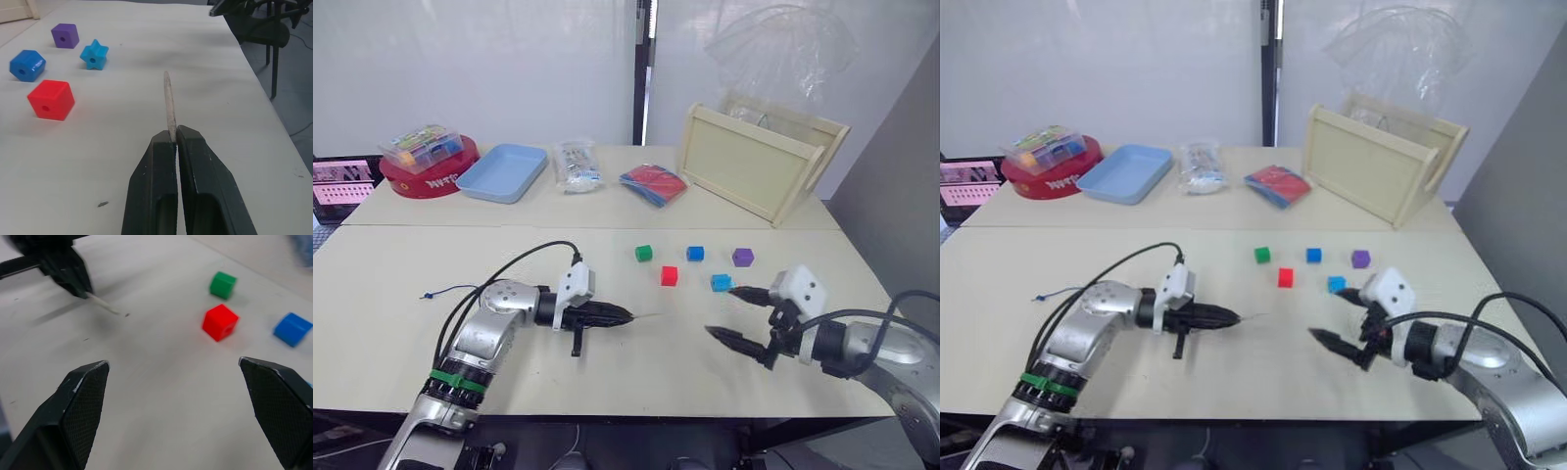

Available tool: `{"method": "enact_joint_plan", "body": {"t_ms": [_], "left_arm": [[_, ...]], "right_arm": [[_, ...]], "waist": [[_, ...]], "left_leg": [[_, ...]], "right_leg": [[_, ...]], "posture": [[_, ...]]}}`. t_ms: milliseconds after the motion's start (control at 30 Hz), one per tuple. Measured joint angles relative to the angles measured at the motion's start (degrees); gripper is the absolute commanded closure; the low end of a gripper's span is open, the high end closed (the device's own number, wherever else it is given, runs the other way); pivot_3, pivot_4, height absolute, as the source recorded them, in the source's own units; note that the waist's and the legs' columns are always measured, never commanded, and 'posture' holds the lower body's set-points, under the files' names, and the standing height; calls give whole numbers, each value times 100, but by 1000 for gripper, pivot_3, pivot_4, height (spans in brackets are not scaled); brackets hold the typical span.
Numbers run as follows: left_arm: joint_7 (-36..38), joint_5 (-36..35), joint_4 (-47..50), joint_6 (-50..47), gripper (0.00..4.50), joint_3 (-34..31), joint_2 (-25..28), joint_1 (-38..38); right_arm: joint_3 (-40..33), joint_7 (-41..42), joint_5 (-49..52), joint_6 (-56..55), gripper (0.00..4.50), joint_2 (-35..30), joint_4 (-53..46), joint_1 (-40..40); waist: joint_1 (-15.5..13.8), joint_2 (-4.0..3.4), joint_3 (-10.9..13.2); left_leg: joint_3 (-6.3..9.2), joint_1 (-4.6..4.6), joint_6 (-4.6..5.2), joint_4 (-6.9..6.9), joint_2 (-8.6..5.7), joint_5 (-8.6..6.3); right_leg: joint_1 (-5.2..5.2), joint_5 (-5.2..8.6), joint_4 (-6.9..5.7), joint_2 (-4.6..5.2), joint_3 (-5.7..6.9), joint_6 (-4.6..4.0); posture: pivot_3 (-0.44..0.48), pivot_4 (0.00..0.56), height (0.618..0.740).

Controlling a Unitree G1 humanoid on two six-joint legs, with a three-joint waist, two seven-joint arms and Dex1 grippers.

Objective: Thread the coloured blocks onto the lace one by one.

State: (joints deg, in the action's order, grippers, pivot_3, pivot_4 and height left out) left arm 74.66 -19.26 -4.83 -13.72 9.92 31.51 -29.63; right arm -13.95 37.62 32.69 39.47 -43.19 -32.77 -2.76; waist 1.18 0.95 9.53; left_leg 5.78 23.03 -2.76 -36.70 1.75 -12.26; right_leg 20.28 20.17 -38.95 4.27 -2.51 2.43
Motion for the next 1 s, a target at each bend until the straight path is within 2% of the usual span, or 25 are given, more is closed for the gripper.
{"method": "enact_joint_plan", "body": {"t_ms": [133, 233, 400, 800, 1000], "left_arm": [[29, -12, 204, -78, 4486, -84, 316, 87], [-15, -10, 241, -126, 4486, -103, 337, 158], [-98, -30, 477, -165, 4486, -122, 369, 293], [-235, -123, 940, -393, 4486, -176, 413, 499], [-271, -116, 1000, -393, 4486, -166, 419, 551]], "right_arm": [[-11, -1225, -1022, -160, 0, 474, 994, -117], [63, -1534, -1191, -367, 0, 990, 1626, -531], [-83, -1898, -1436, -784, 0, 1134, 2819, -1588], [459, -1259, -1970, -1582, 0, 1236, 6309, -3940], [736, -1136, -2264, -1971, 0, 1544, 7557, -4598]], "waist": [[5, -4, 0], [60, -12, 4], [124, -13, 5], [156, -18, 7], [159, -19, 8]], "left_leg": [[-3, -3, 0, 3, -2, 0], [-4, -3, -2, 5, 0, 1], [-5, -4, -1, 9, 1, 1], [-12, -6, -1, 11, 5, 1], [-12, -5, -2, 11, 5, 1]], "right_leg": [[3, 0, -2, 2, -5, 0], [5, 0, -4, 2, -7, 0], [5, 0, -4, 1, -6, 0], [7, 0, -1, -1, -11, -1], [9, 0, -2, 0, -11, -1]], "posture": [[0, 150, 740], [0, 150, 740], [0, 150, 740], [0, 150, 740], [0, 150, 740]]}}
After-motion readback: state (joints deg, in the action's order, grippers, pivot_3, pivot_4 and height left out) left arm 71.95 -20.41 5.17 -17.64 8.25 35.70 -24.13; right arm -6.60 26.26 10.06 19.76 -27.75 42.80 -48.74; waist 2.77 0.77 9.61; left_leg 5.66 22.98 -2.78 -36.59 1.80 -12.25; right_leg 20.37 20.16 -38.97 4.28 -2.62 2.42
